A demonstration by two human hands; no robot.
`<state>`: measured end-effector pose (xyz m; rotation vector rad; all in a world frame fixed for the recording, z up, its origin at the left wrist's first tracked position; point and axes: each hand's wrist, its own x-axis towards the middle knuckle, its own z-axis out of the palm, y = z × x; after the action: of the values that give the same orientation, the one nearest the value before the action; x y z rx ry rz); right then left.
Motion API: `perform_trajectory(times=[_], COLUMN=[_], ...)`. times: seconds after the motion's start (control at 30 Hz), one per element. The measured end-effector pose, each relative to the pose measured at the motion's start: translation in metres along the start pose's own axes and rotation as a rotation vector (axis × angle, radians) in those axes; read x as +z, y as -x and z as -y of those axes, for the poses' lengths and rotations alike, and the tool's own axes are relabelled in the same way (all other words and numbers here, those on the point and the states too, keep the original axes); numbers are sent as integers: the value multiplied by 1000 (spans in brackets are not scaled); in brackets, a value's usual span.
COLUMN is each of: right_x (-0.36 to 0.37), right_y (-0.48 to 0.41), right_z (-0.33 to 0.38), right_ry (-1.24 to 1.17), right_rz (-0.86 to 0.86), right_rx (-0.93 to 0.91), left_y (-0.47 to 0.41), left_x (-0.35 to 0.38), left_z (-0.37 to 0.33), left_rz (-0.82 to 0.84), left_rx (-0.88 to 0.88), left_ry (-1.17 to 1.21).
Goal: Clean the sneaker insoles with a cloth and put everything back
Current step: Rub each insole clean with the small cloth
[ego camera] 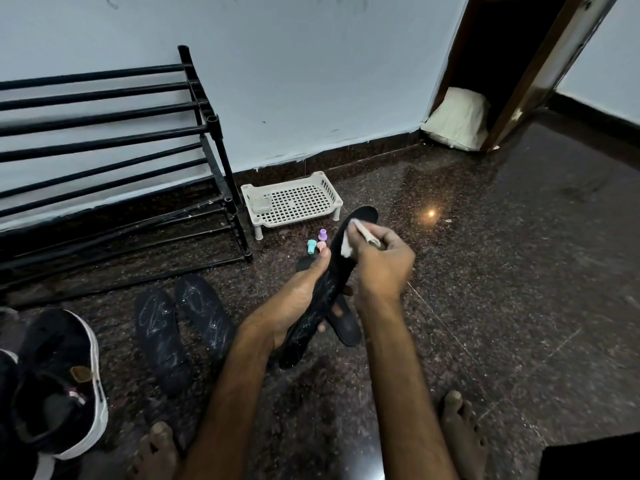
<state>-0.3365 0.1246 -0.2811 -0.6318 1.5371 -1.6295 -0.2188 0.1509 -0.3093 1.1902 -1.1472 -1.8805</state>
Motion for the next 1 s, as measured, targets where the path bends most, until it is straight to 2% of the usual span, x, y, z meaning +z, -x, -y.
perform_trajectory(times=[0.07, 0.13, 0.2, 0.3, 0.5, 0.57, 0.63, 0.7, 0.73, 0.83, 1.0], right_x=[-5, -15, -26, -29, -10, -8, -12, -23, -30, -47, -52], right_y=[-5, -14, -20, -20, -7, -3, -2, -8, -13, -25, -36], right_z=[16, 22, 16, 0, -2, 16, 39, 52, 54, 42, 2], right_ry=[-217, -273, -203, -57, 62, -141, -539, -896, -977, -882, -596], right_rz=[32, -14, -46, 9, 36, 151, 246, 258, 243, 164, 57], right_rx=[112, 102, 75, 104, 83, 210, 369, 400, 375, 354, 474], left_y=[-1, -3, -4, -6, -6, -6, -4, -2, -1, -1, -2], left_x=[-3, -6, -8, -7, -5, -7, -6, -6, -6, -9, -12], left_z=[2, 3, 2, 3, 4, 5, 5, 6, 6, 6, 10], left_rz=[-8, -7, -11, -14, -37, -35, -30, -28, -21, 11, 83], left_rx=[19, 41, 41, 47, 40, 21, 14, -7, -12, -8, -41], left_ry=[28, 115, 164, 157, -20, -77, -92, -31, 31, 232, 491])
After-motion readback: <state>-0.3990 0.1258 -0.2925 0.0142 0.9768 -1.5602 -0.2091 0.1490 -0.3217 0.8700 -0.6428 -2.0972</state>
